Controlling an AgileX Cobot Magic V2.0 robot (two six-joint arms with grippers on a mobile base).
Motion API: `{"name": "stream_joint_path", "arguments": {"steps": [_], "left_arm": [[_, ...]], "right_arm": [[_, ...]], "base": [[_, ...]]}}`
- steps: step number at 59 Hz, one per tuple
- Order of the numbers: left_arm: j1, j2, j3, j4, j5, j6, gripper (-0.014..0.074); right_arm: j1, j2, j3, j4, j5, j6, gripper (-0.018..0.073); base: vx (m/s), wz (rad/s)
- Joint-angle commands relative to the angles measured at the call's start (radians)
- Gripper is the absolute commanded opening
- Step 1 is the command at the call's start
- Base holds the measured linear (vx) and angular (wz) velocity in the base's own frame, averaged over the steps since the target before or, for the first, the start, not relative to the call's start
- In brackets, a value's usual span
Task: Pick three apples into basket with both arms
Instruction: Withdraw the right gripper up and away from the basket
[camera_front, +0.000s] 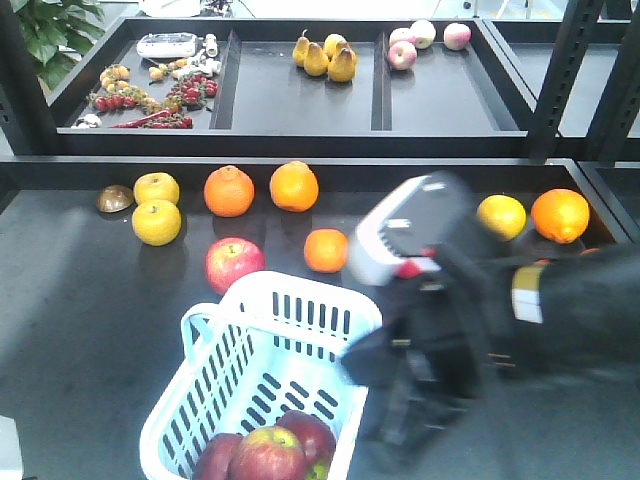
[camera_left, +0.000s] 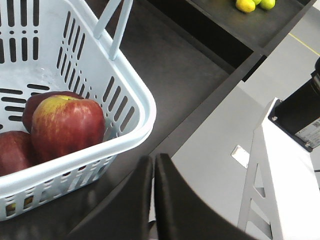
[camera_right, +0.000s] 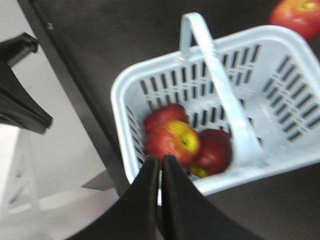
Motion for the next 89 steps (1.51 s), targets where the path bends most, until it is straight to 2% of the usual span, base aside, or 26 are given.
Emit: {"name": "stream_joint_path", "arguments": {"steps": [1,9,17,20,28,46,77,79,83,85,89], "left_arm": [[0.000,0.002,-0.024,0.018,0.001,-0.002,-0.0006],[0.000,0.002,-0.024,0.018,0.001,-0.002,-0.0006],[0.000,0.002,-0.024,0.018,0.001,-0.002,-0.0006],[0.000,0.002,-0.024,0.018,0.001,-0.002,-0.0006],[0.000,0.002,-0.024,0.018,0.001,-0.002,-0.0006],[0.000,0.002,-0.024,0.018,0.001,-0.002,-0.0006],[0.000,0.002,-0.024,0.020,0.005,-0.002,-0.0006],[0.000,0.002,-0.024,0.007,0.010,-0.008,-0.0006],[0.000,0.002,-0.025,-0.082,0.014,-0.058,-0.0006],[0.000,0.002,-0.028,-0.150,0.015,-0.094,-0.0006],[0.000,0.002,-0.028,-0.350,0.029,-0.176,-0.0006]], "right_arm": [[-0.004,-0.085,-0.013,-0.131,0.005,0.106,-0.0006],[-0.004,-0.200,0.134,-0.325,-0.034,0.256,-0.0004],[-0.004,-0.340,0.374,-0.504,-0.129,0.471,-0.0004],[-0.004,-0.388,0.440,-0.563,-0.136,0.548,-0.0004],[-0.004,-0.508,0.535,-0.677,-0.129,0.668,-0.0004],[-0.004,-0.644,0.542,-0.685,-0.113,0.693,-0.0004],[-0.004,-0.654,0.542,-0.685,-0.113,0.693,-0.0004],[-0.004,-0.654,0.542,-0.685,-0.113,0.693,-0.0004],[-0.004,-0.654,0.542,-0.685,-0.113,0.693,-0.0004],[-0.004,-0.654,0.542,-0.685,-0.113,0.693,-0.0004],[-0.004,-0.654,0.542,-0.685,-0.113,0.693,-0.0004]], "base": [[0.00,0.00],[0.00,0.00],[0.00,0.00],[0.00,0.00],[0.00,0.00],[0.00,0.00],[0.00,0.00],[0.00,0.00],[0.00,0.00],[0.00,0.00],[0.00,0.00]]}}
